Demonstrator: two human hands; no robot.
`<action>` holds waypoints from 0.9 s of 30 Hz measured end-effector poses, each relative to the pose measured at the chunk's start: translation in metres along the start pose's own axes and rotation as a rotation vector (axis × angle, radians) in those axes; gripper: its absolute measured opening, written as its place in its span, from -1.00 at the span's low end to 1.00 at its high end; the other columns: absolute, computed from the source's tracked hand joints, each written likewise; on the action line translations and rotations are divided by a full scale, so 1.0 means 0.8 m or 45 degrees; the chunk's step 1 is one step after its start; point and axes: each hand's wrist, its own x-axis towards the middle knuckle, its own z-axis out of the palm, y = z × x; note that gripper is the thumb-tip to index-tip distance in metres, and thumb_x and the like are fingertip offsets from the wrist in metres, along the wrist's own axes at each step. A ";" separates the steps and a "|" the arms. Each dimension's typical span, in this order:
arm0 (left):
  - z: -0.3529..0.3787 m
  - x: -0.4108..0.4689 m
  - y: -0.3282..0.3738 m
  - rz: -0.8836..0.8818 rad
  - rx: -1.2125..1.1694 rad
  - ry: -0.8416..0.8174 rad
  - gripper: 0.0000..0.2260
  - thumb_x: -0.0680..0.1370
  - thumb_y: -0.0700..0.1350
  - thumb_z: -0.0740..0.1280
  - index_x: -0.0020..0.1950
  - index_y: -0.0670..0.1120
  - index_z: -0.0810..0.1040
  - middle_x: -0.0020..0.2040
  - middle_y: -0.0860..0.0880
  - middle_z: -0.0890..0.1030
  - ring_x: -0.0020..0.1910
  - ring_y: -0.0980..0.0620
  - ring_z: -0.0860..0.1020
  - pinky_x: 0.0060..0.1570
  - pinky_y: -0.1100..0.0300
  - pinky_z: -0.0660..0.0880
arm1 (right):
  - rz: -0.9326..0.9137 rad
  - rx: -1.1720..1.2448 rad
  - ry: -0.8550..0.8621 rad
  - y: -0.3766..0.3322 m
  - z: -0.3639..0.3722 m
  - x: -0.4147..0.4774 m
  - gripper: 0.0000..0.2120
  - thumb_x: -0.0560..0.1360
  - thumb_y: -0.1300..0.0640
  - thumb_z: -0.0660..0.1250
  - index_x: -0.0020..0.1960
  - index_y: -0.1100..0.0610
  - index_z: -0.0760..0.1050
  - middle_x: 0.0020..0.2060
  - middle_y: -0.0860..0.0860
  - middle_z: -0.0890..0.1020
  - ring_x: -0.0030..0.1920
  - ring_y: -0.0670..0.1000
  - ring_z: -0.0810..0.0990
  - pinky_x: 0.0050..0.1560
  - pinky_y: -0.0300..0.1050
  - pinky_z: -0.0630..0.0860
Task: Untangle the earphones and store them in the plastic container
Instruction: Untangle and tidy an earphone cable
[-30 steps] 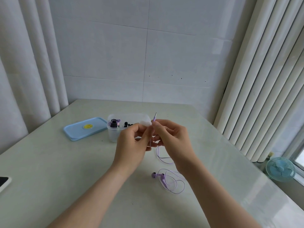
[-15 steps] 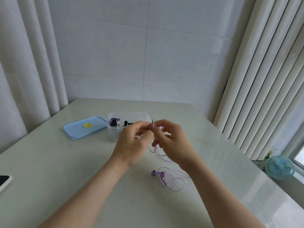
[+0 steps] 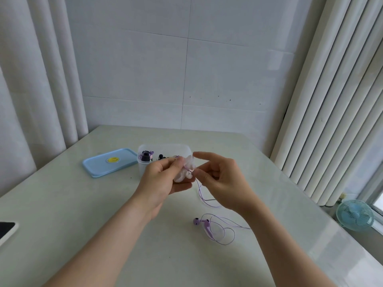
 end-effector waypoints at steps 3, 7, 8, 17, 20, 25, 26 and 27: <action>0.002 -0.004 0.005 -0.026 0.044 0.003 -0.77 0.68 0.00 0.37 0.15 -0.14 0.70 0.01 -0.17 0.77 -0.02 -0.16 0.76 -0.04 -0.04 0.71 | -0.011 -0.057 0.026 0.004 0.002 0.000 -0.64 0.62 0.19 0.42 0.41 0.03 0.57 -0.13 -0.12 0.77 -0.19 0.03 0.70 -0.06 0.06 0.66; 0.002 -0.007 0.013 -0.068 -0.060 -0.064 -0.75 0.66 -0.02 0.37 0.14 -0.18 0.70 0.03 -0.21 0.76 0.00 -0.22 0.76 -0.13 0.03 0.71 | -0.032 -0.032 0.090 0.006 0.003 0.003 -0.69 0.62 0.18 0.44 0.34 0.01 0.60 -0.18 -0.11 0.76 -0.20 -0.06 0.69 -0.09 -0.13 0.57; 0.003 -0.007 0.014 -0.065 -0.080 -0.096 -0.75 0.67 -0.03 0.36 0.14 -0.18 0.71 0.03 -0.22 0.76 0.00 -0.22 0.76 -0.14 0.05 0.71 | -0.042 -0.036 0.101 0.005 0.002 0.004 -0.70 0.62 0.17 0.45 0.33 0.00 0.61 -0.19 -0.09 0.76 -0.19 -0.06 0.69 -0.09 -0.16 0.55; 0.005 -0.008 0.014 -0.031 -0.063 -0.285 -0.74 0.74 -0.20 0.22 0.25 -0.16 0.70 0.11 -0.23 0.70 0.11 -0.20 0.73 0.04 0.01 0.68 | -0.045 -0.151 0.255 0.005 -0.001 0.003 -0.79 0.57 -0.07 0.48 0.21 -0.14 0.64 -0.24 -0.12 0.74 -0.02 -0.12 0.71 0.07 -0.10 0.54; 0.007 -0.006 0.009 -0.012 0.006 -0.254 -0.74 0.75 -0.12 0.23 0.24 -0.18 0.69 0.19 -0.32 0.66 0.06 -0.22 0.73 0.03 -0.02 0.68 | -0.051 -0.111 0.240 0.001 0.000 0.001 -0.82 0.57 -0.03 0.50 0.17 -0.13 0.65 -0.28 -0.09 0.73 -0.06 -0.11 0.72 0.09 -0.03 0.58; 0.004 -0.007 0.009 0.013 0.052 -0.314 -0.73 0.71 -0.07 0.30 0.27 -0.20 0.67 0.18 -0.27 0.70 0.16 -0.21 0.72 0.12 -0.01 0.68 | -0.060 -0.078 0.230 -0.001 0.001 0.000 -0.85 0.56 0.01 0.51 0.12 -0.07 0.67 -0.30 -0.07 0.73 -0.15 -0.07 0.74 0.15 0.01 0.62; 0.002 -0.008 0.011 0.006 0.067 -0.310 -0.73 0.68 -0.04 0.33 0.25 -0.17 0.69 0.15 -0.23 0.72 0.15 -0.17 0.72 0.10 0.02 0.68 | -0.054 -0.076 0.240 -0.001 0.001 0.000 -0.84 0.55 0.01 0.52 0.12 -0.06 0.67 -0.30 -0.07 0.73 -0.16 -0.07 0.74 0.13 0.00 0.63; 0.001 -0.008 0.013 -0.003 0.087 -0.297 -0.72 0.64 0.00 0.38 0.22 -0.12 0.72 0.11 -0.19 0.74 0.13 -0.11 0.73 0.06 0.04 0.68 | -0.049 -0.076 0.250 -0.001 0.000 0.000 -0.84 0.54 0.02 0.53 0.11 -0.05 0.67 -0.31 -0.06 0.73 -0.16 -0.07 0.73 0.11 -0.02 0.64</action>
